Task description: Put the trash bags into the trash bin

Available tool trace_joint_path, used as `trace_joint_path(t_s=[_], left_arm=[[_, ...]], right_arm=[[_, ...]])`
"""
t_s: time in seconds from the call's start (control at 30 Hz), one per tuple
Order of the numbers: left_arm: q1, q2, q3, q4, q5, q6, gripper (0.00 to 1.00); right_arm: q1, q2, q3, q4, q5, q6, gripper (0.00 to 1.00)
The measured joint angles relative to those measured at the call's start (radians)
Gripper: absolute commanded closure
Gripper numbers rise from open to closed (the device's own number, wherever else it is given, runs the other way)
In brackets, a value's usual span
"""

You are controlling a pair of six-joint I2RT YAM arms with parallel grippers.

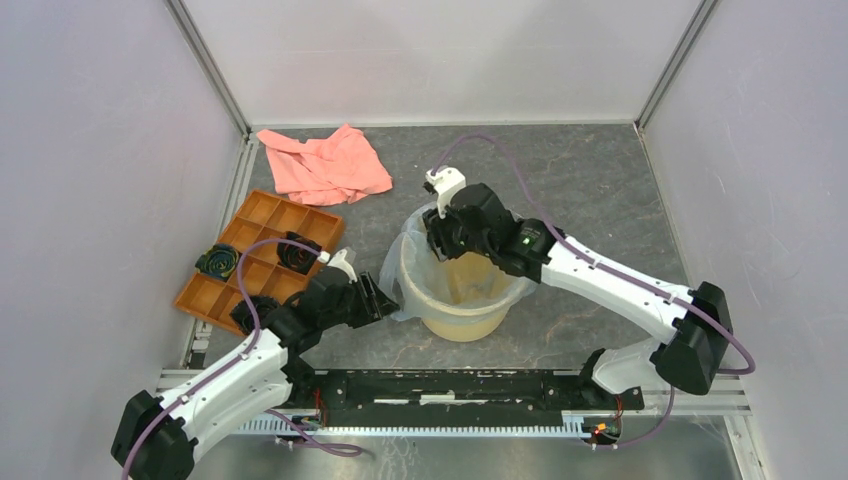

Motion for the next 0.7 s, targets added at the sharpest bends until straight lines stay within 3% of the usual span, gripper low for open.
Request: trace_joint_path(t_s=[0.2,0.43,0.7], left_arm=[[0.000,0.004,0.000,0.000,0.000,0.000,0.43],[0.000,0.001,0.000,0.000,-0.001,0.000,0.43],[0.000,0.001,0.000,0.000,-0.007,0.000,0.43]], right_arm=[[0.037,-0.007,-0.090,0.128,-0.092,0.077,0.50],[0.024,-0.102,-0.090,0.029,0.125,0.018,0.42],[-0.074,-0.121,-0.089,0.023,0.257,-0.067,0.43]])
